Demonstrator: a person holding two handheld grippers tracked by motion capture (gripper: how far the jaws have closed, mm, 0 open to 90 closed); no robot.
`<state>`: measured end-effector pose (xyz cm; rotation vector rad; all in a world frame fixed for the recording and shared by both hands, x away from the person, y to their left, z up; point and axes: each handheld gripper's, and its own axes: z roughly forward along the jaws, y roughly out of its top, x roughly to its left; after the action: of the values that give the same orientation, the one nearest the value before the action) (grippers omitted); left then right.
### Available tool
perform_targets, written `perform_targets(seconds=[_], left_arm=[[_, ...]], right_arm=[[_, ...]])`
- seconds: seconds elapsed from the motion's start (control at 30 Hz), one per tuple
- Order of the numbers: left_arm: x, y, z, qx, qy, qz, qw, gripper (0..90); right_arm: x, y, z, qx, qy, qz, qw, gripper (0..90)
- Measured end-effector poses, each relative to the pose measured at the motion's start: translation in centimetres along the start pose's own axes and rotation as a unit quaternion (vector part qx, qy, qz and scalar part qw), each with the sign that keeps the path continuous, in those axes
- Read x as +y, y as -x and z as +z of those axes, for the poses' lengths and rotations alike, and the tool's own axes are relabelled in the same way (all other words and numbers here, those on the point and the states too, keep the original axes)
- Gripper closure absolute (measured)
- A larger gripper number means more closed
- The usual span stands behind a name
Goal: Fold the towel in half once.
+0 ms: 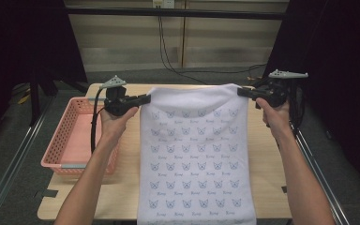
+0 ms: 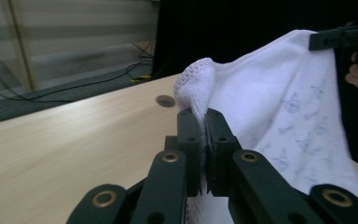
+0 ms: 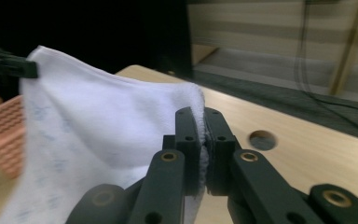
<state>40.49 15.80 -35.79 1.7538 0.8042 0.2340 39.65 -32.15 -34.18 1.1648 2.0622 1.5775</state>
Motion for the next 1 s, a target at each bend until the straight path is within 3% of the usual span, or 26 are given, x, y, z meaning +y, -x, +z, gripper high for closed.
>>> perform_targets(seconds=[0.17,0.2,0.23,0.3,0.43,0.57,0.67,0.73,0.8,0.87,0.9,0.93,1.0], left_arm=[[-2.4,1.8,-1.8,-0.019,-0.010,0.007,0.9997,86.6],[-3.0,2.3,-2.3,-0.031,-0.004,0.000,0.9995,86.6],[-3.8,2.7,-2.8,-0.040,0.001,-0.005,0.9992,86.7],[-5.5,3.6,-3.6,-0.038,-0.014,0.002,0.9992,86.7],[-8.8,5.6,-4.8,-0.053,-0.040,-0.004,0.9978,86.7],[-11.8,7.1,-6.1,-0.062,-0.068,-0.017,0.9957,86.6],[-14.4,7.7,-6.7,-0.058,-0.100,-0.033,0.9928,86.4],[-16.1,8.0,-6.8,-0.062,-0.130,-0.043,0.9886,85.9],[-17.3,7.9,-6.8,-0.061,-0.151,-0.063,0.9846,85.8],[-18.0,8.2,-6.7,-0.059,-0.165,-0.068,0.9822,85.8],[-18.2,8.5,-6.4,-0.061,-0.181,-0.057,0.9799,85.8],[-18.3,8.7,-6.1,-0.054,-0.192,-0.041,0.9790,85.8],[-18.3,8.7,-5.5,-0.058,-0.201,-0.044,0.9769,85.8]], right_arm=[[-2.2,-2.5,-2.1,0.025,-0.021,-0.024,0.9992,86.3],[-2.9,-3.0,-2.7,0.020,-0.026,-0.029,0.9990,86.3],[-3.8,-3.4,-3.2,0.025,-0.027,-0.025,0.9990,86.3],[-5.9,-3.9,-4.3,0.033,-0.039,-0.021,0.9985,86.3],[-9.9,-5.2,-6.4,0.048,-0.061,-0.009,0.9969,86.3],[-12.8,-6.9,-7.9,0.056,-0.101,-0.001,0.9933,86.3],[-15.2,-8.3,-8.5,0.063,-0.136,0.002,0.9887,86.2],[-16.7,-9.1,-8.4,0.067,-0.162,0.006,0.9844,86.2],[-18.1,-9.7,-8.4,0.065,-0.184,-0.007,0.9807,86.1],[-19.3,-9.8,-8.0,0.070,-0.189,0.016,0.9793,86.2],[-19.8,-10.0,-7.7,0.068,-0.206,0.013,0.9762,86.2],[-20.1,-10.1,-7.4,0.060,-0.221,0.012,0.9734,86.1],[-20.6,-10.0,-6.8,0.055,-0.242,0.017,0.9686,86.2]])
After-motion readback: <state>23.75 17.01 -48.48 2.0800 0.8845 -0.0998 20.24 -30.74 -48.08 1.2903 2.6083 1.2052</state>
